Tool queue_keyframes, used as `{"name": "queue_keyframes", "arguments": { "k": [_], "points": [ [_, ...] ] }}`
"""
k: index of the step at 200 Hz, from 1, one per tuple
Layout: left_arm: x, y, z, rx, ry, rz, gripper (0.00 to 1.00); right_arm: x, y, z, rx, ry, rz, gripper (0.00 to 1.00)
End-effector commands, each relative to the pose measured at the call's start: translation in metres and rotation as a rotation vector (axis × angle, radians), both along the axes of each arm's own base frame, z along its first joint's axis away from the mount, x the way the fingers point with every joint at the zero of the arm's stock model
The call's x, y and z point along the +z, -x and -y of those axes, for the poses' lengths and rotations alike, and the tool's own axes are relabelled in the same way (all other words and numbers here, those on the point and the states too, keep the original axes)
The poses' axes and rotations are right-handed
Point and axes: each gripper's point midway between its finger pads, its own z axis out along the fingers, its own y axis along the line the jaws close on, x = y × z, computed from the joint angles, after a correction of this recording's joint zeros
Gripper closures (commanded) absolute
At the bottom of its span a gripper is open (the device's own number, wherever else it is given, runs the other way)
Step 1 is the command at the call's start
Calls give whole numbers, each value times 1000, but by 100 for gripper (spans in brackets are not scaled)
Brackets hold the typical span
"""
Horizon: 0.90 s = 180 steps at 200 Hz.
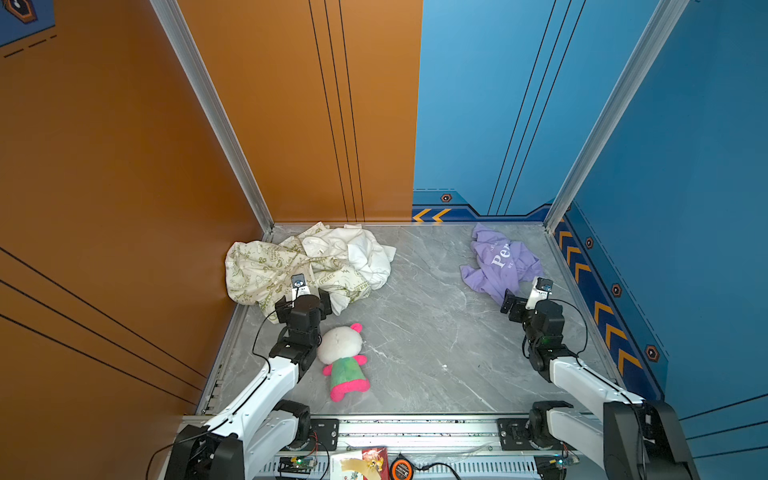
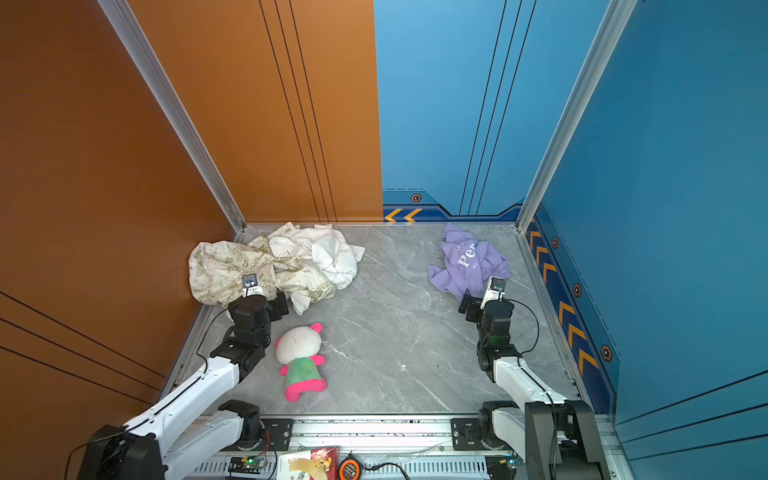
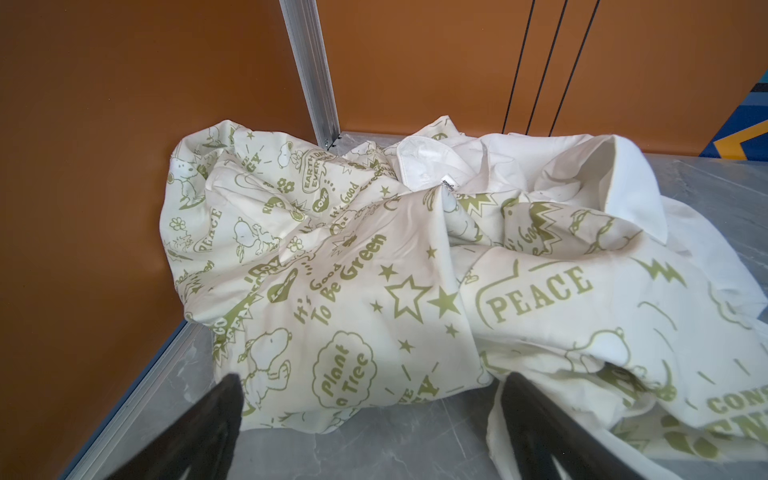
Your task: Pick out a specific cloth from the pile
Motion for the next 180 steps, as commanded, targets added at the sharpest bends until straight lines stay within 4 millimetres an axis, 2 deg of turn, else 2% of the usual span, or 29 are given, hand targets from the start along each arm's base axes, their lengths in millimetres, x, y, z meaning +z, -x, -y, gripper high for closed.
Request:
{"name": "queue_keyframes", "arguments": {
  "k": [1,26,42,56,65,78,119,166,180],
  "points": [
    [1,-11,-6,32,-39,69,2,8,-12,-1,15,75,81,0],
    [-13,-18,-4,15,-80,69,2,5,-23,-9,56,105,109,0],
    [-17,-21,-1,0,-72,98,2,-9,-31,-14,78,110,82,0],
    [-23,-25,3,-27,-87,89,2,-20,-32,-18,96,119,93,0],
    [-24,-28,4,-34,-93,99,2,-19,-32,-19,95,128,116,0],
    [-24,-32,7,-56,-120,95,2,-25,-32,-20,101,133,63,0],
    [-39,-49,12,-117,-138,86,2,-29,-48,-15,104,90,3,0],
    [-45,-54,8,-134,-97,72,2,-25,-41,-6,11,126,33,0],
    [-56,-52,5,-138,-62,51,2,-25,-39,-7,-2,147,34,0]
  ]
}}
